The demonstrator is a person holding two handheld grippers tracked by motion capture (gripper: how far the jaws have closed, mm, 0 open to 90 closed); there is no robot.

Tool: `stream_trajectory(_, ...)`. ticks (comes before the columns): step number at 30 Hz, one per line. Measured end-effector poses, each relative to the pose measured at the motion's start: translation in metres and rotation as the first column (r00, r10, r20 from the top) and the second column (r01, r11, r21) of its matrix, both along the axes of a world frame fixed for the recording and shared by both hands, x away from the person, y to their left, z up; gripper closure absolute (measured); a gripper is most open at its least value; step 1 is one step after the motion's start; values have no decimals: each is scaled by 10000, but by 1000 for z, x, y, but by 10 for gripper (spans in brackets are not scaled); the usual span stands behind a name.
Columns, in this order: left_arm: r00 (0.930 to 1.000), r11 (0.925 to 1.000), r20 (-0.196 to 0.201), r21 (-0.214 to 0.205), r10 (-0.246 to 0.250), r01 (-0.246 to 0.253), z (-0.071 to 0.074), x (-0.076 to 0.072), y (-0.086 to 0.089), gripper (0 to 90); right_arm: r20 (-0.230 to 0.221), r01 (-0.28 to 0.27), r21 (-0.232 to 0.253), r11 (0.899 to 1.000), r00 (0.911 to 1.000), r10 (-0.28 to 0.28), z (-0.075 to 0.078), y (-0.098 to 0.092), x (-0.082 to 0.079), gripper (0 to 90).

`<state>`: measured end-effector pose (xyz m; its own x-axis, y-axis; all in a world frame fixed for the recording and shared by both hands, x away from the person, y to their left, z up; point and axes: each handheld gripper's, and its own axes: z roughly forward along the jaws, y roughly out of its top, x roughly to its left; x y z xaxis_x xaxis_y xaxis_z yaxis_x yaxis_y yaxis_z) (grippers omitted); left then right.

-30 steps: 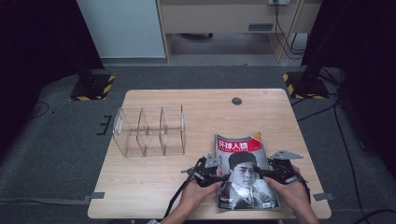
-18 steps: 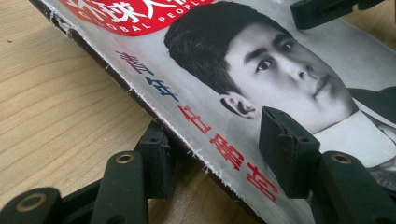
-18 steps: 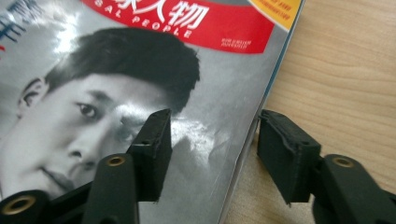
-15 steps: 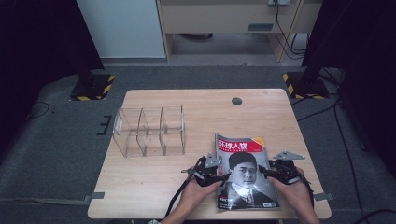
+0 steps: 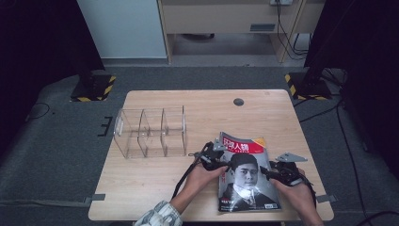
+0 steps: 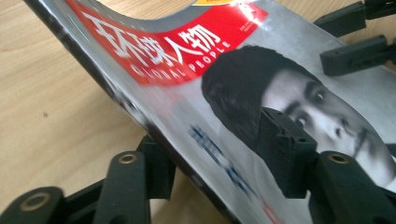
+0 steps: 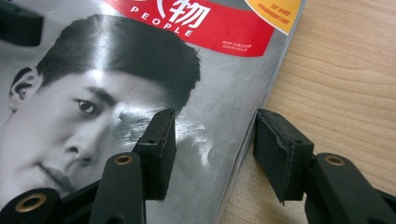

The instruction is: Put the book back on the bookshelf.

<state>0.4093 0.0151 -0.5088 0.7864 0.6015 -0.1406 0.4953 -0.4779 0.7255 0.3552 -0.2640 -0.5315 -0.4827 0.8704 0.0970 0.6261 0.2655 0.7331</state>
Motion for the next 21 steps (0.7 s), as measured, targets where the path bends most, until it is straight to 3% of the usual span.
stream_trajectory(4,9998,9997,-147,-220,-118,115,8,10,-3,501,120,-102,73,9999,9999,101,-1,1,1,491)
stream_trajectory(9,9997,9997,-34,104,-229,230,15,18,-7,473,161,-177,131,9998,9997,175,-2,3,3,492)
stream_trajectory(21,9964,9978,-540,42,-658,662,16,35,-20,378,314,-586,220,9980,9978,578,-4,5,5,493)
